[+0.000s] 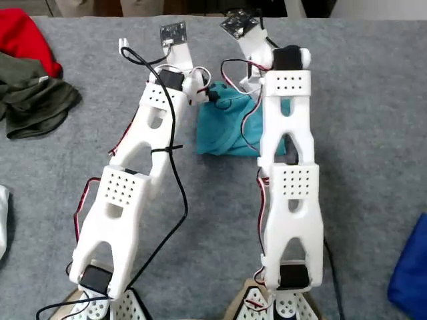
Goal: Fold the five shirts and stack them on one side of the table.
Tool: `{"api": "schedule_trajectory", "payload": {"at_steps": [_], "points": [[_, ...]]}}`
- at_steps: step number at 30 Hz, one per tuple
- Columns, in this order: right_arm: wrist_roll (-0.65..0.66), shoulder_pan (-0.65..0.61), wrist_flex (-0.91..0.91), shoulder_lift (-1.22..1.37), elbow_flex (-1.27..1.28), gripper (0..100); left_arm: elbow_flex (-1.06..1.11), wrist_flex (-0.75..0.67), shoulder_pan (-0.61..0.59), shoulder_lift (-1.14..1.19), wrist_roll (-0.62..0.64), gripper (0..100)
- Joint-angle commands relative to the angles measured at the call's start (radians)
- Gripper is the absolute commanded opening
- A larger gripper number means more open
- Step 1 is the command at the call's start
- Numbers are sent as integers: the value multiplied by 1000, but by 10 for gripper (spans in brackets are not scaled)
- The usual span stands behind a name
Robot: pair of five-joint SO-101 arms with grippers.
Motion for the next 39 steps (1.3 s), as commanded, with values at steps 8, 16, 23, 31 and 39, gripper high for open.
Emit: {"api": "schedule_trajectory", "payload": {"at_steps": [8,16,23,31,39], "points": [[-83,12,-11,13,-51,5,-166,126,-9,-27,74,19],[-84,5,-18,53,-99,5,-238,201,-38,-36,89,20],[-77,-7,14,139,-101,5,-361,267,-92,-30,83,20],[-37,5,195,119,-139,5,-388,279,-84,-27,83,20],[-23,25,195,-30,-77,5,-391,282,-17,-27,91,20]]}}
